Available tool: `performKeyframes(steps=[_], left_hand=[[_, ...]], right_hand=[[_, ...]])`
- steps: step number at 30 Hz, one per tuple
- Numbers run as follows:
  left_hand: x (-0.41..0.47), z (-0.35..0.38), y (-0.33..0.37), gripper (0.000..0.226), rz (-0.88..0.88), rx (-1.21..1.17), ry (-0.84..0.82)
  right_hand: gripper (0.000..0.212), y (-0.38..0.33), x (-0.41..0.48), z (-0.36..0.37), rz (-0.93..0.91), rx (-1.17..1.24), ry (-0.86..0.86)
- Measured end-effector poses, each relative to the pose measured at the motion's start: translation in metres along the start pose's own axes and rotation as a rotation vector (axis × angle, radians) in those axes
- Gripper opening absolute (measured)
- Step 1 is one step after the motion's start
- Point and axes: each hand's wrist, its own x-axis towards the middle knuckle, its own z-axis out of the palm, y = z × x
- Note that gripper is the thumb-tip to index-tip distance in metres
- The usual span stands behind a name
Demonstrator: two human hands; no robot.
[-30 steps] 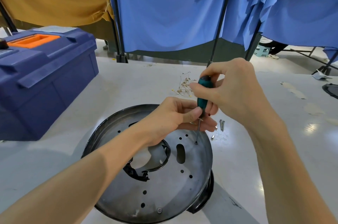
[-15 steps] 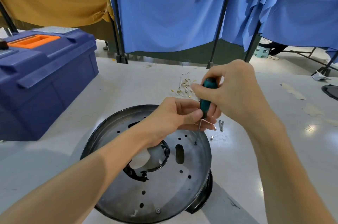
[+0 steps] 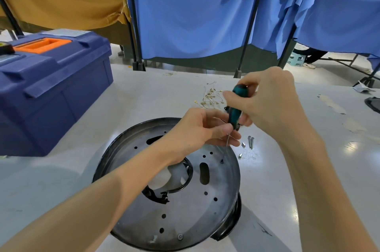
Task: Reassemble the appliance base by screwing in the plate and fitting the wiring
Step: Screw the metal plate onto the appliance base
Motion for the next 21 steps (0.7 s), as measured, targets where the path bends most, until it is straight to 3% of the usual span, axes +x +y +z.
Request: performKeyframes(steps=[3,6,7,9,11,16,19,21], left_hand=[[0.005,0.005,-0.001,0.013,0.031,0.087,0.051],[0.004,0.002,0.001,0.015,0.010,0.100,-0.010],[0.002,0.000,0.002,0.017,0.003,0.102,-0.019],[-0.001,-0.003,0.002,0.021,-0.006,0.108,-0.031],[-0.003,-0.003,0.004,0.022,-0.019,0.089,-0.053],[0.000,0.007,0.005,0.023,0.042,0.089,0.003],[0.001,0.004,0.003,0.017,0.028,0.018,-0.015],[-0.001,-0.003,0.004,0.016,0.035,-0.022,-0.073]], right_hand=[[0.036,0.000,0.001,0.008,0.032,-0.302,0.080],[0.054,-0.003,-0.002,-0.004,0.007,-0.196,-0.053],[0.051,-0.004,-0.003,-0.009,-0.017,-0.088,-0.130],[0.027,-0.006,-0.005,-0.016,-0.088,0.074,-0.210],[0.004,-0.005,-0.005,-0.014,-0.113,0.113,-0.146],[0.050,-0.008,-0.001,0.003,-0.014,-0.184,0.004],[0.076,-0.014,-0.004,0.003,0.010,-0.199,-0.063],[0.072,-0.014,-0.006,-0.005,-0.013,-0.097,-0.154]])
